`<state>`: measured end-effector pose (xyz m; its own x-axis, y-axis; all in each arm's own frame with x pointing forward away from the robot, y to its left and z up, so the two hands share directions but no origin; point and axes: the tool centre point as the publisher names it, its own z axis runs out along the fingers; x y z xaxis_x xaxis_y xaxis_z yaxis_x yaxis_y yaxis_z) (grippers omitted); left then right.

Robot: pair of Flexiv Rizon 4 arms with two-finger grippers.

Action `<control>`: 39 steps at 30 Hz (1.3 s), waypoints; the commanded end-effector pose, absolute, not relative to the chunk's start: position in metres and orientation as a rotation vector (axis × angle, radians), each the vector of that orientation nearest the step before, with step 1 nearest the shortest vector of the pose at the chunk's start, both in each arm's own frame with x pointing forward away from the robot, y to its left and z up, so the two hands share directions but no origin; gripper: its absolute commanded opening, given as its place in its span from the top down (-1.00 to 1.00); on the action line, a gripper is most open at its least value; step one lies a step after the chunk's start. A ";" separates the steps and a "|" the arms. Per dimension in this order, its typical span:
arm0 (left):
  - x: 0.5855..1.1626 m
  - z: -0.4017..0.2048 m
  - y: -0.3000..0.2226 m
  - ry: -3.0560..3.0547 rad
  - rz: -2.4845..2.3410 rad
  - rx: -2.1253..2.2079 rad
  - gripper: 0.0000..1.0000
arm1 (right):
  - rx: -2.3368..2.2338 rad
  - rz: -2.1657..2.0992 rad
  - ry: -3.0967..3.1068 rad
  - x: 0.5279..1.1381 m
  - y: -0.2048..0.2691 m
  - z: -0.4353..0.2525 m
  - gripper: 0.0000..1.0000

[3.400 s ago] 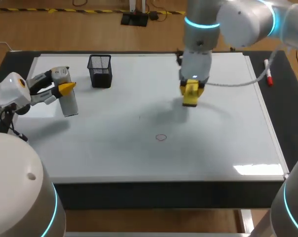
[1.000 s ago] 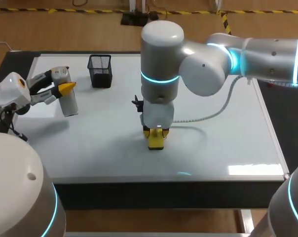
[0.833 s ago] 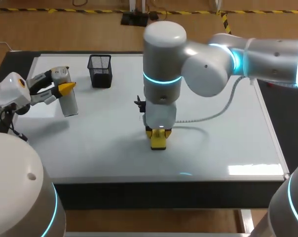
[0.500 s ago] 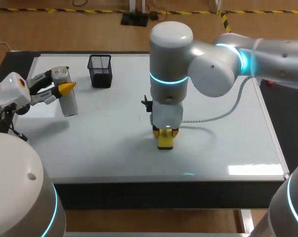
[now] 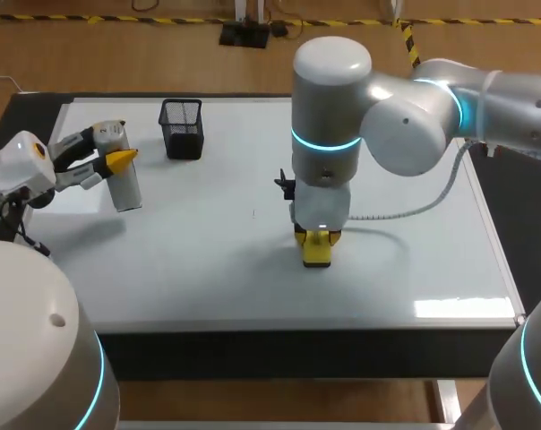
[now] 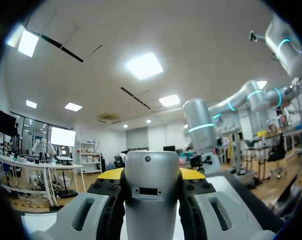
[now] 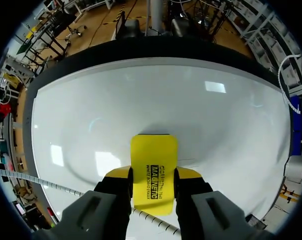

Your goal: Pick up the inspection probe, press it on each red-marked spot on the whiteboard one by one, put down the probe, pick up the eraser, and wipe off all the red marks.

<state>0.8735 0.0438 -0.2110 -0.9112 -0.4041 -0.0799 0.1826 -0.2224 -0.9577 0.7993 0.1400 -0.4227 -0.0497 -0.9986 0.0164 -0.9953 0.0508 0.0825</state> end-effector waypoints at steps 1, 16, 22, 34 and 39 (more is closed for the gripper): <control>0.873 -0.210 0.044 1.672 -2.183 -0.261 1.00 | 2.137 -0.098 -2.216 0.803 0.129 -0.413 1.00; 0.873 -0.210 0.044 1.672 -2.183 -0.261 1.00 | 2.176 -0.017 -2.202 0.832 0.099 -0.384 1.00; 0.873 -0.210 0.044 1.672 -2.183 -0.261 1.00 | 2.177 -0.007 -2.206 0.834 0.097 -0.383 1.00; 0.873 -0.210 0.044 1.672 -2.183 -0.261 1.00 | 2.177 -0.007 -2.206 0.834 0.097 -0.383 1.00; 0.873 -0.210 0.044 1.672 -2.183 -0.261 1.00 | 2.179 -0.024 -2.199 0.833 0.097 -0.385 1.00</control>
